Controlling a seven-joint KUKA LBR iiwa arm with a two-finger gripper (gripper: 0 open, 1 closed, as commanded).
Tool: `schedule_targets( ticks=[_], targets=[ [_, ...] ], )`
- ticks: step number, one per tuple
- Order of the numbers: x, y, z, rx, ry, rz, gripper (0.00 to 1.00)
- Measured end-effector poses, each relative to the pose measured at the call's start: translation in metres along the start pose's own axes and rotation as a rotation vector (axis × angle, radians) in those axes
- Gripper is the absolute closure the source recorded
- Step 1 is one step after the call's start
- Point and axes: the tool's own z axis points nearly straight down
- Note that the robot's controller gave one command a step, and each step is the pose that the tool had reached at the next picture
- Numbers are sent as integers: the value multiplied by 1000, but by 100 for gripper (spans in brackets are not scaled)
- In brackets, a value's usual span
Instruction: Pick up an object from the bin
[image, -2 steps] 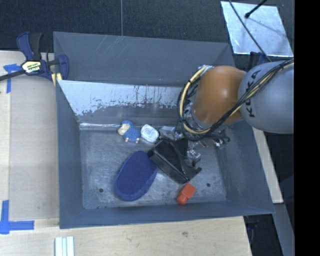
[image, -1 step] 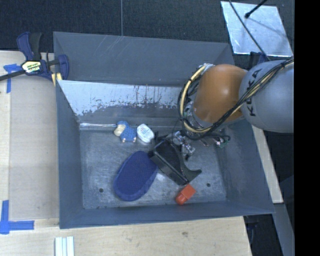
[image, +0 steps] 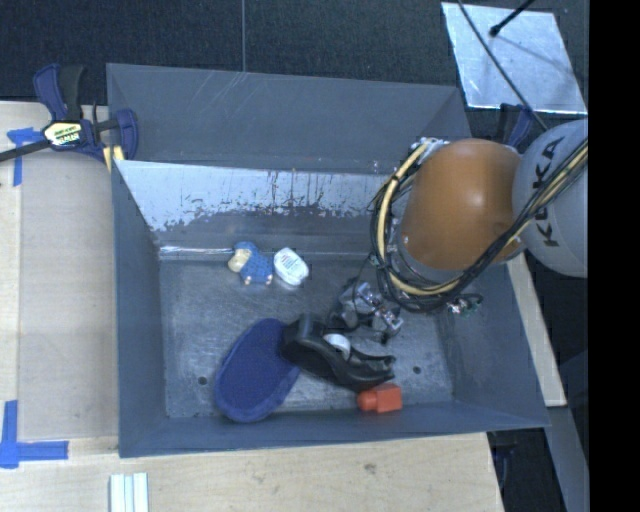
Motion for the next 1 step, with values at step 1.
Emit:
schedule_targets(
  ticks=[1],
  targets=[
    [-2, -6, -67, 2, -1, 4, 100]
  ],
)
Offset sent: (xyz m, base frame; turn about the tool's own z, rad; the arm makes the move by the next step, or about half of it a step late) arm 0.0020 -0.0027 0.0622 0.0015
